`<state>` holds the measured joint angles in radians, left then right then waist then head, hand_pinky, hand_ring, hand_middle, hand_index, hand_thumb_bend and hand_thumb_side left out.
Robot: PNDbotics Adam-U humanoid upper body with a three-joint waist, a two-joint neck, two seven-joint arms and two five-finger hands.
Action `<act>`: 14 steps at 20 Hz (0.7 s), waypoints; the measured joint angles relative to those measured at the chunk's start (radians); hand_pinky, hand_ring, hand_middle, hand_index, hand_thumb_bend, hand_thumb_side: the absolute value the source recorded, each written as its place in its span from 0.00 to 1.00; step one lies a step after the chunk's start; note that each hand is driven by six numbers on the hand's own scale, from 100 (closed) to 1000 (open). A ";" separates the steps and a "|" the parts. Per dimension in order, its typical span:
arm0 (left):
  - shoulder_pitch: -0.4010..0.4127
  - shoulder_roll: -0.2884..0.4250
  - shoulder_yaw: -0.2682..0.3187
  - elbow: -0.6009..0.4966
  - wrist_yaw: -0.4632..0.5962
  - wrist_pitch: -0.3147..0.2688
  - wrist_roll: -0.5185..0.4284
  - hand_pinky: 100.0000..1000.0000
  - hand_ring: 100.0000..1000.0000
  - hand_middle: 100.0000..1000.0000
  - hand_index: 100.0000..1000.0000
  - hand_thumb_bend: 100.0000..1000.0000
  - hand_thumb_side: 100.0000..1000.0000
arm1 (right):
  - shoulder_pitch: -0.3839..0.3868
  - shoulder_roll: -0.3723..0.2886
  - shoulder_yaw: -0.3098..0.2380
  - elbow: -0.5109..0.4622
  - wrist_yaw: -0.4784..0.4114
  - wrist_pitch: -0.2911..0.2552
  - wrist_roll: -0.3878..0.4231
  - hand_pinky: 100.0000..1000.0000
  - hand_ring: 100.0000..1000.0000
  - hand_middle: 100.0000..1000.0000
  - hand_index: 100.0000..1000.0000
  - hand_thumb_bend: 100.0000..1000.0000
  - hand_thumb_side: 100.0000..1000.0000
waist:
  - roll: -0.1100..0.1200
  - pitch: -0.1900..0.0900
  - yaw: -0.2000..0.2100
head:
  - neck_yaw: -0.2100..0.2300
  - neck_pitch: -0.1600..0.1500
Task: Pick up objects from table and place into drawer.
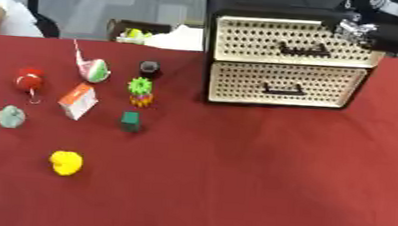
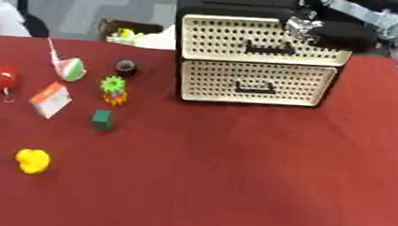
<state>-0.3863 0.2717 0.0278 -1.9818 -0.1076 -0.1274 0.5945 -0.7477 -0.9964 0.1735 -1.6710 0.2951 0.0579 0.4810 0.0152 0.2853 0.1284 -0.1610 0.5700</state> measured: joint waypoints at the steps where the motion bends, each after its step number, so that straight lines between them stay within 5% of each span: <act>1: 0.000 0.000 0.000 0.000 0.000 0.000 0.000 0.41 0.54 0.57 0.75 0.00 0.80 | 0.000 0.000 0.000 -0.004 -0.013 0.007 0.009 0.00 0.00 0.00 0.76 0.00 1.00 | 0.000 0.000 0.000 | 0.000 0.000; 14: 0.000 0.000 0.000 0.000 0.000 0.001 -0.001 0.41 0.54 0.57 0.75 0.00 0.80 | 0.002 0.028 0.010 -0.008 -0.069 0.033 0.095 0.00 0.00 0.00 0.77 0.00 1.00 | -0.004 0.005 0.002 | 0.000 -0.001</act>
<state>-0.3865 0.2715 0.0278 -1.9818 -0.1072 -0.1263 0.5936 -0.7457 -0.9685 0.1834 -1.6790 0.2259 0.0909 0.5757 0.0110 0.2907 0.1309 -0.1609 0.5691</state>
